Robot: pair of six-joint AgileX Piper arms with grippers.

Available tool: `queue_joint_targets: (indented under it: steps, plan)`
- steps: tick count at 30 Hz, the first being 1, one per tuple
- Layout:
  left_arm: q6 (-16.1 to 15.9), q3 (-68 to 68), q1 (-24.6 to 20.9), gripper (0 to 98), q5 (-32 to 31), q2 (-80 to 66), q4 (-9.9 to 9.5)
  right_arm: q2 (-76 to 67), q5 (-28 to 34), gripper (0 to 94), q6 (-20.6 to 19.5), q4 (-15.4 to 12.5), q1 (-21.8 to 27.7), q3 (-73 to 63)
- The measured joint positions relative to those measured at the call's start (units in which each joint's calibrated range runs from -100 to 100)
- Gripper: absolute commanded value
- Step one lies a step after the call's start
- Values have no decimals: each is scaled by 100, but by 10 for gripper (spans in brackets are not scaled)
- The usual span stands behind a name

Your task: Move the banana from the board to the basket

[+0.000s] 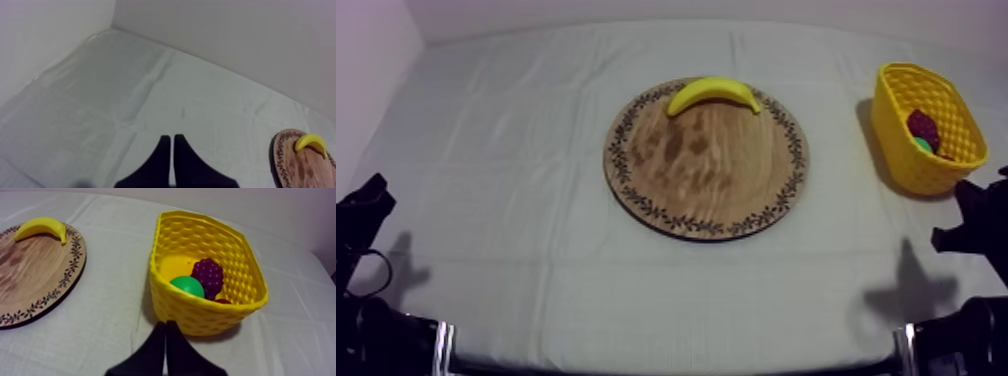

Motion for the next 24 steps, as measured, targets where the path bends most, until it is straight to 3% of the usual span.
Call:
queue_joint_targets:
  steps: [24]
  plan:
    - [0, 0, 0, 1, 0, 0, 0, 0, 7, 4, 10, 6, -171, 0]
